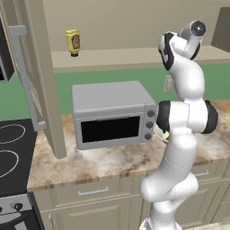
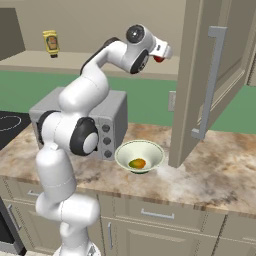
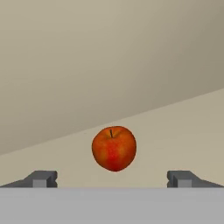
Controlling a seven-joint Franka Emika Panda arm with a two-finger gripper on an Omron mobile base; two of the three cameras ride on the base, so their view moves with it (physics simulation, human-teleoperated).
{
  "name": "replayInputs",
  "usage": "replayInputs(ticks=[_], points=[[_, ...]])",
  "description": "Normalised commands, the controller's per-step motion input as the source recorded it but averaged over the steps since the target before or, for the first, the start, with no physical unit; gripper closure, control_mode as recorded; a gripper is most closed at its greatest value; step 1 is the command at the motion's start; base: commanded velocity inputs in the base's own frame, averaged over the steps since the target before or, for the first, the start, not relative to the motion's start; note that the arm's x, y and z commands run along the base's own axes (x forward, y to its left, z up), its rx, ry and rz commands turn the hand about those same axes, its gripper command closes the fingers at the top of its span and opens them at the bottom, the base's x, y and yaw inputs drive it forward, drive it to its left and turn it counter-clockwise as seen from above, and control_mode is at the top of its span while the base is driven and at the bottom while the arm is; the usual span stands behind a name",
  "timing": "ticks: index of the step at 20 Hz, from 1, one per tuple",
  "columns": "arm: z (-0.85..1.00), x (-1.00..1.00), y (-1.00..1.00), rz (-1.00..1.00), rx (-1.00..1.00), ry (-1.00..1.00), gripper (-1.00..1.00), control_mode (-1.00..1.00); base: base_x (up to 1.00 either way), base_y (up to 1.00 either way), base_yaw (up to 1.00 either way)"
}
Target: Open the cabinet. Pick the mango and apple from the cabinet and place them into the bowl. Then close the cabinet.
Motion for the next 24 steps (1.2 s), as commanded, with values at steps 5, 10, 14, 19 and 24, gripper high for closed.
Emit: replayInputs(ticks=[5, 10, 14, 19, 24], points=[[-0.01, 0.0, 0.0, 0.0, 0.0, 0.0, -1.0, -1.0, 0.0, 0.0, 0.0], [-0.12, 0.01, 0.0, 0.0, 0.0, 0.02, -1.0, -1.0, 0.0, 0.0, 0.0], [-0.14, 0.11, 0.0, 0.0, 0.0, 0.02, -1.0, -1.0, 0.0, 0.0, 0.0], [-0.03, 0.24, 0.0, 0.0, 0.0, 0.0, -1.0, -1.0, 0.0, 0.0, 0.0], [0.0, 0.33, 0.0, 0.0, 0.0, 0.0, -1.0, -1.0, 0.0, 0.0, 0.0]])
